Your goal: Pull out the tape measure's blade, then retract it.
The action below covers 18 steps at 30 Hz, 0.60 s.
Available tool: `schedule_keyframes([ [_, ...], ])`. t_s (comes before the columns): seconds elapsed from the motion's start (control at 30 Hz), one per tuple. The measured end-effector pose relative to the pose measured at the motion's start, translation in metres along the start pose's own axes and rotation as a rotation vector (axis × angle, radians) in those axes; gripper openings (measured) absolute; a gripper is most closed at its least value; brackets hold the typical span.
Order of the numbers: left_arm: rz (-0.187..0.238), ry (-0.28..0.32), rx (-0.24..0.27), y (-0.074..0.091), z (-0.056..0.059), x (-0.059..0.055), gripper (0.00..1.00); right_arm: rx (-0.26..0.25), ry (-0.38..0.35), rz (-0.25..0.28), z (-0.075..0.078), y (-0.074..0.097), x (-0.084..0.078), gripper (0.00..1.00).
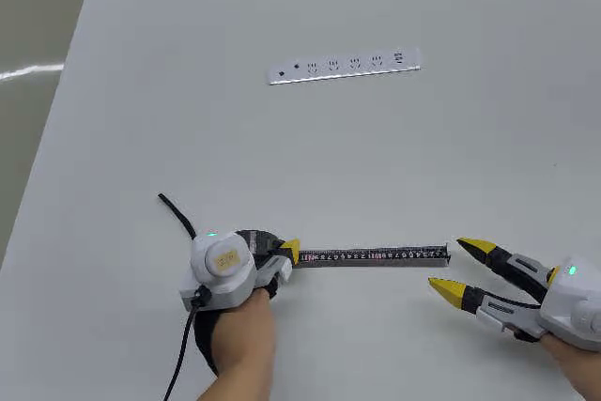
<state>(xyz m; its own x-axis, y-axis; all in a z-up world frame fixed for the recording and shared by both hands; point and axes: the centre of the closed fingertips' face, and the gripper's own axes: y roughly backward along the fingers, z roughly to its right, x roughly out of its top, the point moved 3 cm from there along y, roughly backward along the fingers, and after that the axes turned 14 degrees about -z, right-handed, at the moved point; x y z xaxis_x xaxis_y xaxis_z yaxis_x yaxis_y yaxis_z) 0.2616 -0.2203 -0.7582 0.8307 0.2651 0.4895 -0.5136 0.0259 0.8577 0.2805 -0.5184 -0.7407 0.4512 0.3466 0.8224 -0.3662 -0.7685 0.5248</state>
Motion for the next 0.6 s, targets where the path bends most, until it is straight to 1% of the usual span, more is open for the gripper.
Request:
schedule_keyframes([
  [0.13,-0.001,0.001,-0.001,0.000,0.000,0.000,0.74,0.009,0.016,-0.013,0.003,-0.002,0.000,0.47],
  [0.37,-0.001,0.001,-0.001,0.000,-0.001,0.000,0.73,0.064,0.056,-0.065,0.004,-0.007,-0.005,0.45],
  [0.6,0.001,0.000,-0.001,-0.001,-0.001,0.000,0.73,0.093,0.073,-0.080,0.012,-0.013,-0.005,0.43],
])
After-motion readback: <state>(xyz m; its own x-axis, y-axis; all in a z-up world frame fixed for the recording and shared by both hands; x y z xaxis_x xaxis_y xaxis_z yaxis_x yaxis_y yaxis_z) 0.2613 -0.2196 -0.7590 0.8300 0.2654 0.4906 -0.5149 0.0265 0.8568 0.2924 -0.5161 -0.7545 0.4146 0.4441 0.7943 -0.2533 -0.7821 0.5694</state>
